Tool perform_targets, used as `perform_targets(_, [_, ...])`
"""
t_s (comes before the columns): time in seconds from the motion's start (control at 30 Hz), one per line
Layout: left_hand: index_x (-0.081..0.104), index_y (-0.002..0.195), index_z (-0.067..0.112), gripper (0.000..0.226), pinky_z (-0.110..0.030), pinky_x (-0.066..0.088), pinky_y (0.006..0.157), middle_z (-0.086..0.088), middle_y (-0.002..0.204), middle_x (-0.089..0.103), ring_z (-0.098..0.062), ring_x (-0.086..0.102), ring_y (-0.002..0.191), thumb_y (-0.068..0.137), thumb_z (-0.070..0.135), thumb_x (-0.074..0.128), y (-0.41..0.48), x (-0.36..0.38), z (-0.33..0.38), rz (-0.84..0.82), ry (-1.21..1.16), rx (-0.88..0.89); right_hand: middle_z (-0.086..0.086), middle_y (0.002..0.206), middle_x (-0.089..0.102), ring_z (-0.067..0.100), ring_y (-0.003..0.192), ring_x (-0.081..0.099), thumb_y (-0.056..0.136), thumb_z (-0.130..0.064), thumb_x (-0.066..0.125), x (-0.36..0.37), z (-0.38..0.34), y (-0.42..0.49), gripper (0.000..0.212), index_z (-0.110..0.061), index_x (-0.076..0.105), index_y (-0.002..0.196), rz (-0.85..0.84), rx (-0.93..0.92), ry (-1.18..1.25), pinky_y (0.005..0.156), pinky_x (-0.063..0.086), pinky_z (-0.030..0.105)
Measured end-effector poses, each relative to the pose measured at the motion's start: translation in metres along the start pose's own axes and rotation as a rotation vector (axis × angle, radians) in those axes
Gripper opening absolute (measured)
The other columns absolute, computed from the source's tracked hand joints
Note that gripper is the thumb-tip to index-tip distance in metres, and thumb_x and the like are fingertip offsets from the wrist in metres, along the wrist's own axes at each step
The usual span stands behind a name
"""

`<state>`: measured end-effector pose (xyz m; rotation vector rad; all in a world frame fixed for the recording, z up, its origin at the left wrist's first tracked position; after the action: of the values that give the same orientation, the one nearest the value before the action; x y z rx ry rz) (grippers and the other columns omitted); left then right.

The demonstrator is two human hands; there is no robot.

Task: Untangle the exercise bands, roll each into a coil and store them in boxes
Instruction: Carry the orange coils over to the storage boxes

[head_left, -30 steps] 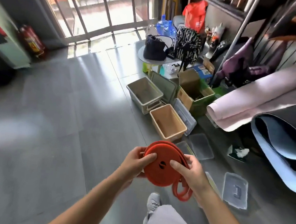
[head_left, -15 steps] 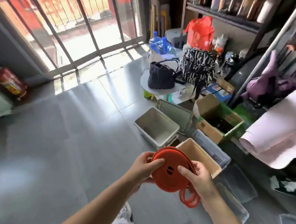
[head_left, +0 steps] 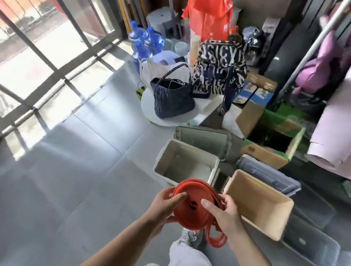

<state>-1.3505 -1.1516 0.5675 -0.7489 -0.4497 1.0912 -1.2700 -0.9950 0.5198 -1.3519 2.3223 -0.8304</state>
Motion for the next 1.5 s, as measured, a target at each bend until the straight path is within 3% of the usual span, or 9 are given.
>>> perform_targets(0.17, [0.052,0.118,0.016,0.038,-0.032,0.056,0.058,-0.006,0.115,0.064,-0.016,0.064,0.097,0.085,0.028,0.068,0.109,-0.031,0.007,0.039,-0.002,-0.056,0.006,0.096,0.067,0.018,0.083,0.064,0.064,-0.029,0.085,0.041,0.021,0.103,0.051,-0.015,0.056,0.103,0.046,0.110,-0.004,0.067,0.048,0.026])
perform_targets(0.43, [0.055,0.110,0.019,0.041,-0.047,0.058,0.076,-0.007,0.108,0.062,-0.023,0.064,0.097,0.072,0.027,0.069,0.323,-0.047,-0.058,0.023,0.071,-0.168,-0.007,0.093,0.060,0.012,0.088,0.060,0.070,-0.039,0.078,0.081,0.123,0.285,0.052,-0.024,0.048,0.109,0.105,0.209,-0.080,0.079,0.049,0.034])
perform_targets(0.53, [0.057,0.108,0.016,0.040,-0.042,0.059,0.064,-0.005,0.100,0.064,-0.020,0.065,0.087,0.071,0.026,0.067,0.414,-0.046,-0.098,-0.010,0.071,-0.185,0.001,0.103,0.059,0.021,0.096,0.058,0.071,-0.042,0.074,0.088,0.173,0.364,0.053,-0.021,0.048,0.112,0.137,0.260,-0.117,0.081,0.046,0.033])
perform_targets(0.77, [0.056,0.114,0.008,0.038,-0.038,0.056,0.055,-0.017,0.102,0.064,-0.027,0.068,0.079,0.078,0.021,0.062,0.606,-0.043,-0.192,-0.052,0.160,-0.217,0.005,0.086,0.063,0.016,0.064,0.054,0.071,-0.039,0.075,0.103,0.288,0.526,0.041,-0.012,0.058,0.098,0.253,0.304,-0.082,0.048,0.036,0.023])
perform_targets(0.93, [0.057,0.112,0.003,0.031,-0.045,0.055,0.068,-0.018,0.097,0.065,-0.027,0.064,0.075,0.083,0.014,0.063,0.683,-0.050,-0.239,-0.031,0.118,-0.364,0.012,0.114,0.061,0.026,0.096,0.061,0.072,-0.037,0.074,0.115,0.346,0.594,0.058,-0.007,0.054,0.117,0.252,0.361,-0.190,0.077,0.049,0.028])
perform_targets(1.03, [0.064,0.096,0.003,0.014,-0.038,0.054,0.066,-0.012,0.076,0.069,-0.022,0.066,0.065,0.089,0.014,0.059,0.698,-0.049,-0.256,-0.085,0.086,-0.403,0.017,0.130,0.054,0.030,0.117,0.053,0.076,-0.039,0.069,0.118,0.354,0.608,0.065,-0.003,0.048,0.127,0.212,0.415,-0.307,0.087,0.042,0.029])
perform_targets(1.2, [0.053,0.122,0.008,0.041,-0.027,0.045,0.086,-0.011,0.119,0.061,-0.023,0.059,0.109,0.087,0.027,0.064,0.665,-0.047,-0.217,0.033,0.549,-0.220,0.013,0.143,0.042,0.029,0.131,0.039,0.074,-0.048,0.062,0.098,0.315,0.573,0.079,-0.013,0.036,0.140,0.172,0.326,-0.706,0.105,0.036,0.035])
perform_targets(1.33, [0.047,0.071,0.025,0.020,-0.024,0.036,0.062,-0.001,0.070,0.049,-0.013,0.046,0.060,0.086,0.026,0.059,0.568,-0.060,-0.161,-0.030,0.652,-0.181,0.009,0.135,0.049,0.024,0.117,0.052,0.081,-0.033,0.065,0.084,0.251,0.484,0.065,-0.012,0.039,0.138,0.093,0.262,-0.533,0.098,0.041,0.032])
perform_targets(1.5, [0.056,0.080,0.029,0.018,-0.025,0.045,0.063,0.002,0.086,0.063,-0.012,0.053,0.066,0.087,0.013,0.059,0.412,-0.068,-0.065,-0.089,0.649,0.044,0.012,0.124,0.057,0.023,0.111,0.055,0.087,-0.022,0.062,0.063,0.143,0.329,0.042,-0.010,0.048,0.126,0.187,0.216,-0.538,0.082,0.037,0.025])
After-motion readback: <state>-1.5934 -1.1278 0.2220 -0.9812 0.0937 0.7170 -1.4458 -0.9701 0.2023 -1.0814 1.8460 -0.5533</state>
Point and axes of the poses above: each hand's wrist, its own y-axis towards the middle knuckle, its own x-axis out of the palm, z = x × y, the point moved 2 cm from there along y, towards the middle knuckle
